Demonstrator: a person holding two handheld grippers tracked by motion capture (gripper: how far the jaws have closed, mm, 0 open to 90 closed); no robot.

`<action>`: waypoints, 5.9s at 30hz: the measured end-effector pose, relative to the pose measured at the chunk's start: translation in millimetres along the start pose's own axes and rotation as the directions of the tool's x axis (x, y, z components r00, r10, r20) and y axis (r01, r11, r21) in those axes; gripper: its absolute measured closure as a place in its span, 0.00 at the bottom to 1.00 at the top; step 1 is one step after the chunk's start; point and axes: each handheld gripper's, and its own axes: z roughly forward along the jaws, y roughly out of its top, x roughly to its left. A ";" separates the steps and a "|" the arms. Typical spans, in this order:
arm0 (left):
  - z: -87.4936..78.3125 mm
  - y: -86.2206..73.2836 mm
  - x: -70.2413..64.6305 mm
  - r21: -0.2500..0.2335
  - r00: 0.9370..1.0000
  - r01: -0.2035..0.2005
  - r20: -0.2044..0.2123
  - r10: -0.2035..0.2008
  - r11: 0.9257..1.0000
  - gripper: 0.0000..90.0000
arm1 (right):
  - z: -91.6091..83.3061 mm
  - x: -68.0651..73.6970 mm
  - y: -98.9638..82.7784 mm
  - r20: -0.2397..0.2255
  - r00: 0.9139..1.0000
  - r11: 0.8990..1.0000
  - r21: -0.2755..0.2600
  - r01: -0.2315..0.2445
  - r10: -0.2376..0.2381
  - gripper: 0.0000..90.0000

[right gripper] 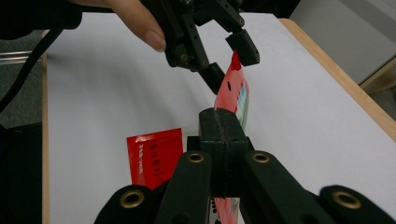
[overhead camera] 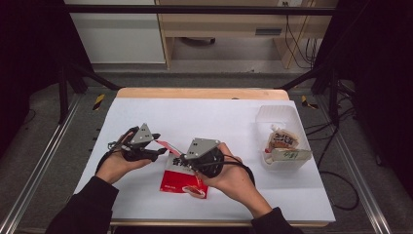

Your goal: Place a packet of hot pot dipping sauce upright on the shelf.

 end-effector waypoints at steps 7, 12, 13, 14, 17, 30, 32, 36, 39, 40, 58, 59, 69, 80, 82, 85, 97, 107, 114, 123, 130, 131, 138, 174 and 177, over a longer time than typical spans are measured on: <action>4.7 5.5 -1.4 0.003 1.000 -0.012 0.016 0.012 1.000 0.78 | -2.5 -1.7 -6.4 0.005 1.000 1.000 0.007 -0.011 0.011 1.00; 9.9 12.1 -4.3 0.015 0.999 0.005 0.035 -0.006 1.000 0.95 | -9.3 -5.8 -14.6 0.019 0.999 1.000 0.012 -0.026 0.026 1.00; 10.6 13.9 -5.8 0.017 0.999 0.003 0.038 -0.004 1.000 0.97 | -11.3 -7.0 -16.6 0.023 0.999 0.999 0.011 -0.032 0.032 1.00; 11.3 15.6 -7.4 0.023 0.999 -0.001 0.042 0.000 1.000 0.98 | -13.4 -8.4 -18.7 0.026 0.999 0.999 0.011 -0.036 0.036 1.00; 13.4 19.1 -11.0 0.033 0.999 0.001 0.049 -0.003 0.999 1.00 | -18.8 -12.7 -24.1 0.042 0.998 0.999 0.011 -0.053 0.052 1.00; 2.5 34.2 -13.1 0.018 0.999 -0.006 0.054 0.005 1.000 1.00 | -33.5 -29.0 -33.0 0.097 0.990 0.995 0.021 -0.101 0.098 1.00; -1.0 36.7 -12.1 0.016 0.999 -0.005 0.051 0.004 1.000 1.00 | -35.1 -32.2 -30.6 0.106 0.990 0.995 0.023 -0.097 0.094 1.00; -9.6 42.0 -9.4 0.006 0.999 -0.004 0.044 0.003 1.000 1.00 | -36.1 -41.4 -25.4 0.124 0.988 0.995 0.026 -0.097 0.093 1.00; -18.9 48.9 -6.7 -0.019 0.999 0.003 0.032 -0.002 1.000 1.00 | -36.5 -48.4 -20.9 0.137 0.986 0.995 0.032 -0.097 0.092 1.00; -22.4 51.9 -5.4 -0.030 1.000 0.005 0.026 -0.004 1.000 1.00 | -36.6 -51.1 -19.2 0.140 0.986 0.995 0.034 -0.096 0.090 1.00; -23.4 47.7 -7.7 0.032 0.999 -0.028 0.023 0.027 0.999 1.00 | -29.6 -55.3 -21.5 0.084 0.992 0.994 0.055 -0.100 0.095 1.00; -22.5 46.9 -8.5 0.035 0.999 -0.029 0.024 0.028 0.999 1.00 | -29.1 -54.9 -22.5 0.081 0.992 0.993 0.060 -0.098 0.093 1.00; -6.5 34.8 -10.5 0.058 0.998 -0.030 0.049 0.028 0.998 1.00 | -21.2 -42.7 -35.5 0.061 0.996 0.995 0.075 -0.067 0.062 1.00; 5.1 24.1 -6.4 0.034 0.997 -0.016 0.073 0.013 0.999 0.79 | -17.1 -29.2 -31.9 0.020 1.000 0.997 0.075 -0.023 0.021 1.00; 9.9 23.3 -7.4 0.042 0.996 -0.032 0.089 0.028 0.999 0.76 | -15.9 -27.9 -31.3 0.013 1.000 0.997 0.075 -0.020 0.019 1.00; 17.0 22.8 -9.9 0.054 0.994 -0.051 0.097 0.045 0.997 0.76 | -15.2 -27.7 -31.2 0.007 1.000 0.997 0.072 -0.026 0.026 1.00; 27.5 24.5 -17.3 0.070 0.996 -0.048 0.084 0.042 0.996 1.00 | -20.7 -28.5 -31.8 0.009 1.000 0.997 0.075 -0.030 0.029 1.00; 14.8 33.6 -22.9 0.092 0.998 -0.056 0.038 0.053 0.994 1.00 | -17.1 -32.3 -30.7 0.039 0.998 0.983 0.179 -0.050 0.044 0.69; 2.8 39.0 -23.0 0.068 0.998 -0.050 0.026 0.049 0.996 1.00 | -7.4 -30.6 -26.2 0.032 0.997 0.970 0.235 -0.070 0.064 0.64; -5.8 40.8 -22.9 0.058 0.998 -0.051 0.023 0.050 0.997 1.00 | 2.5 -30.7 -25.3 0.027 0.996 0.956 0.280 -0.088 0.084 0.94; -9.2 36.8 -23.1 0.044 0.999 -0.027 0.028 0.026 0.999 1.00 | 2.3 -34.5 -26.7 0.030 0.995 0.960 0.261 -0.103 0.099 1.00; -10.8 35.5 -22.8 0.034 1.000 -0.017 0.020 0.016 0.999 0.97 | 2.2 -34.7 -26.8 0.029 0.994 0.959 0.261 -0.105 0.101 1.00; -25.0 19.0 -22.3 -0.054 0.997 0.077 -0.017 -0.078 0.996 0.56 | -3.2 -39.7 -23.6 0.021 0.992 0.966 0.225 -0.125 0.124 1.00; -47.0 -78.4 -39.8 -0.008 0.948 0.307 -0.085 -0.306 0.952 0.10 | -60.9 -97.3 28.1 0.029 0.994 0.988 0.113 -0.109 0.106 1.00; -45.5 -79.5 -40.2 -0.005 0.945 0.314 -0.090 -0.313 0.949 0.09 | -69.3 -108.6 29.6 0.034 0.993 0.988 0.096 -0.119 0.116 1.00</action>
